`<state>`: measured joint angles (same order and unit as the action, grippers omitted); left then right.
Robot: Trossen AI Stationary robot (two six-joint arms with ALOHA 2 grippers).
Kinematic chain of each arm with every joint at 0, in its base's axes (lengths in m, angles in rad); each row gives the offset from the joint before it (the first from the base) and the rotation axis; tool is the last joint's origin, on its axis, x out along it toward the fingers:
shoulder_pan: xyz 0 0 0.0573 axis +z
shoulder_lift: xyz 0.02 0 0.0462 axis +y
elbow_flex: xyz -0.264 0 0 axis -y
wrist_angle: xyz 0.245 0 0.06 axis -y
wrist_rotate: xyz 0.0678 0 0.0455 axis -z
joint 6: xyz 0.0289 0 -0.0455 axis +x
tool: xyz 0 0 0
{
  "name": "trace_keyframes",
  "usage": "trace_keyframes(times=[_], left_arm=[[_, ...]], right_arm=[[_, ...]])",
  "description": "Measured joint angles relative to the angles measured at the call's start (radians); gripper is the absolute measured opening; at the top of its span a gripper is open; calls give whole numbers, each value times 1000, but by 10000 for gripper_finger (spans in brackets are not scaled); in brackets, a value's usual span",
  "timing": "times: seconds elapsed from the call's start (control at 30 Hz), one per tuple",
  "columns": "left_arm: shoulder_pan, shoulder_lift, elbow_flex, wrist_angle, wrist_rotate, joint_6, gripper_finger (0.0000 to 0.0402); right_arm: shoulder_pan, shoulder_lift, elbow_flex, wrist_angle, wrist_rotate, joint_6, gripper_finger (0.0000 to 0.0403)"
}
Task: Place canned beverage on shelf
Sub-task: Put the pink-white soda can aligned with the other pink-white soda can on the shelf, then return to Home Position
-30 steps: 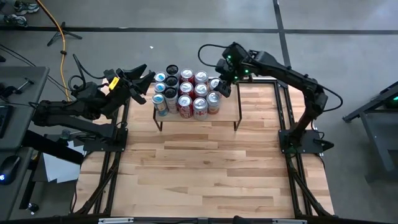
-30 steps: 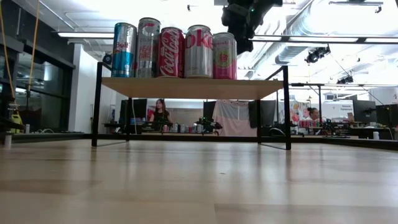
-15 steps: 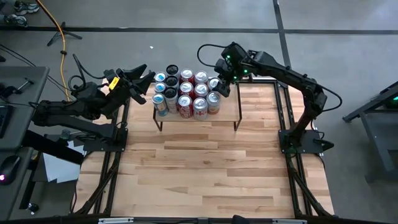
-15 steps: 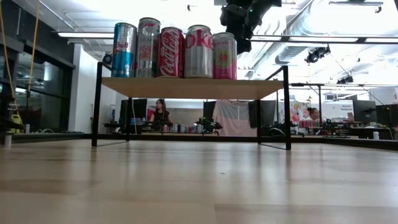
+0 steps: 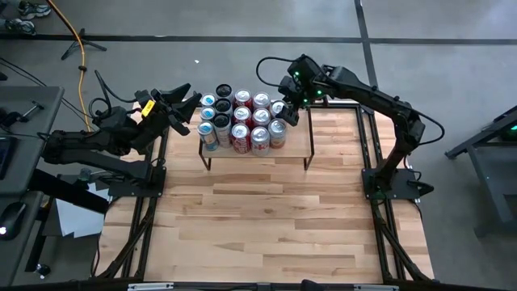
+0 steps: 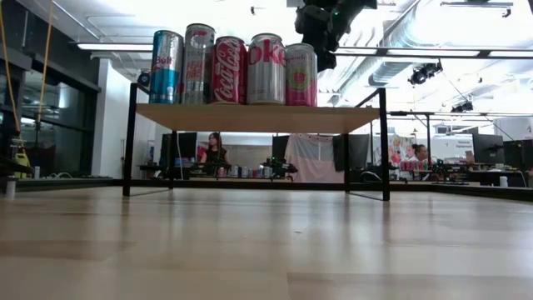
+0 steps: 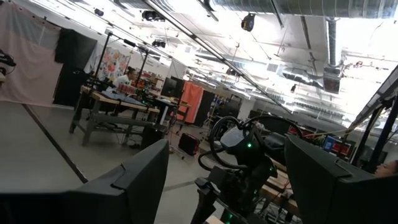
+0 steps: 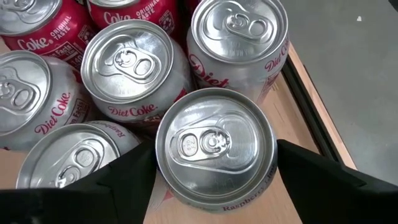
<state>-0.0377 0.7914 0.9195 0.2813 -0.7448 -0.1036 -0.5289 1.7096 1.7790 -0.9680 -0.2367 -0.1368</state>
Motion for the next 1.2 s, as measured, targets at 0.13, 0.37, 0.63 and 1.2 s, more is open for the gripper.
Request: trace_keyframes(times=[0.13,0.37,0.63,1.2], left_arm=[[0,0,0,0,0,-19,257],[0,0,0,0,0,-26,257],[0,0,0,0,0,-26,257],[0,0,0,1,1,-24,257]], right_arm=[[0,0,0,0,0,-1,300],[1,0,0,1,0,-3,300],[3,0,2,1,-2,-3,301],[5,-5,41,-19,-3,2,374]])
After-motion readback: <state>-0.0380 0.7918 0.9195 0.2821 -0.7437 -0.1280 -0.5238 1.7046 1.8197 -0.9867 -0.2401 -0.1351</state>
